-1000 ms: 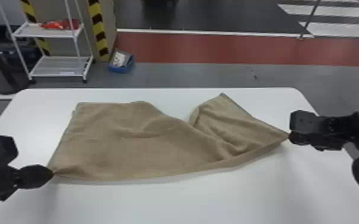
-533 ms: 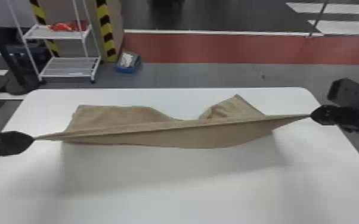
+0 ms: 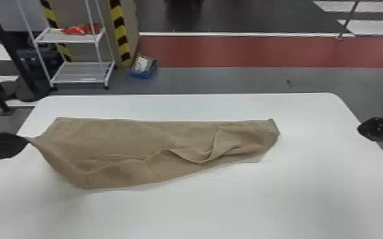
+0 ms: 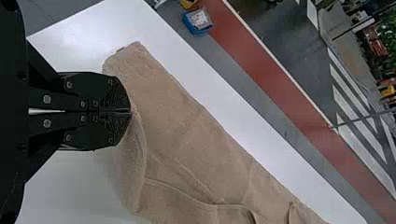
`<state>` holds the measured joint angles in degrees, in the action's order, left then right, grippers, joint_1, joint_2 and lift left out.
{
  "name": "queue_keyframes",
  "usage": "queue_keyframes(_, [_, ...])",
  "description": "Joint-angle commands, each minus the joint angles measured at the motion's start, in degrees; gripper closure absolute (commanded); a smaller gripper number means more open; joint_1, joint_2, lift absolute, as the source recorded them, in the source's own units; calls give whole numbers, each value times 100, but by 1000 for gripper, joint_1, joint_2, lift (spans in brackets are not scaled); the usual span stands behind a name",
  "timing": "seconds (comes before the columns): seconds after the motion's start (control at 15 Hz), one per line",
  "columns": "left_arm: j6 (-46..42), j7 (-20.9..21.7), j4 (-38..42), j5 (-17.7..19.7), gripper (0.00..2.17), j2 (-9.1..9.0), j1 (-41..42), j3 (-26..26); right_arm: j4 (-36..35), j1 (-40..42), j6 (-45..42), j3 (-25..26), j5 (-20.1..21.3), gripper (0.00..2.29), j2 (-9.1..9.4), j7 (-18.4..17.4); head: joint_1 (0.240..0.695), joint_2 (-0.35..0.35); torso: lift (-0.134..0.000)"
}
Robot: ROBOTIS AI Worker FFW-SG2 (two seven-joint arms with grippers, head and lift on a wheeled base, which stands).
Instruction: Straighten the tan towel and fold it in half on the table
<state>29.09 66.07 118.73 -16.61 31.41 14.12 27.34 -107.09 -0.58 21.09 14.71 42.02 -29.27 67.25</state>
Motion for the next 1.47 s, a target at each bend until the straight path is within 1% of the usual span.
queue_keyframes(0.0, [-48, 72, 1, 26, 1639, 15, 73, 8, -84, 146, 14, 85, -10, 1420, -26, -1, 695, -9, -123])
queue_keyframes(0.07, [-83, 81, 10, 35, 1642, 15, 134, 8, -84, 217, 14, 76, -36, 1416, -8, -28, 695, -12, -123])
queue_keyframes(0.13, [-135, 125, 18, 35, 1642, 6, 161, -19, -119, 234, 85, -3, -71, 1406, 53, -89, 695, -18, -123])
queue_keyframes(0.27, [-241, 239, 18, 35, 1639, -64, 205, -71, -251, 111, 559, -311, -230, 1403, 370, -291, 695, -19, -123])
queue_keyframes(0.33, [-258, 239, 27, 35, 1639, -64, 257, -133, -312, -3, 876, -530, -265, 1372, 651, -476, 695, -14, -123])
queue_keyframes(0.47, [-346, 248, 27, 35, 1639, -82, 337, -168, -321, -328, 1368, -1031, -265, 981, 1222, -810, 695, 10, -123])
queue_keyframes(0.53, [-417, 248, 27, 35, 1639, -91, 372, -177, -321, -566, 1702, -1269, -247, 792, 1591, -1003, 695, 52, -123])
queue_keyframes(0.6, [-434, 248, 27, 35, 1639, -91, 416, -177, -268, -803, 1825, -1480, -195, 623, 1978, -1214, 695, 74, -123])
queue_keyframes(0.67, [-505, 239, 18, 35, 1639, -91, 442, -177, -110, -970, 1878, -1673, -107, 525, 2294, -1329, 695, 102, -123])
queue_keyframes(0.73, [-540, 239, 18, 43, 1639, -91, 477, -177, 127, -1137, 1878, -1919, 69, 437, 2637, -1390, 695, 125, -123])
queue_keyframes(0.8, [-575, 239, 18, 70, 1639, -91, 504, -168, 356, -1234, 1878, -2069, 210, 394, 2910, -1469, 695, 151, -123])
queue_keyframes(0.87, [-592, 239, 18, 78, 1639, -91, 530, -168, 672, -1365, 1878, -2192, 368, 387, 2932, -1522, 695, 182, -123])
queue_keyframes(0.93, [-610, 239, 18, 78, 1639, -91, 556, -168, 980, -1488, 1860, -2279, 535, 387, 2932, -1557, 695, 237, -123])
queue_keyframes(1.0, [-628, 239, 18, 96, 1639, -82, 574, -159, 1235, -1594, 1842, -2359, 728, 390, 2932, -1557, 695, 249, -123])
queue_keyframes(1.07, [-628, 248, 18, 122, 1639, -82, 583, -150, 1384, -1682, 1825, -2376, 851, 390, 2932, -1539, 695, 254, -123])
queue_keyframes(1.2, [-680, 248, 18, 131, 1639, -64, 609, -124, 1744, -2016, 1755, -2394, 1159, 394, 2932, -1337, 695, 254, -123])
queue_keyframes(1.33, [-751, 248, -8, 149, 1639, -56, 627, -124, 2184, -2306, 1702, -2420, 1291, 407, 2932, -1153, 695, 248, -123])
queue_keyframes(1.4, [-751, 248, -8, 158, 1639, -56, 627, -124, 2316, -2359, 1702, -2490, 1291, 407, 2932, -1153, 695, 246, -123])
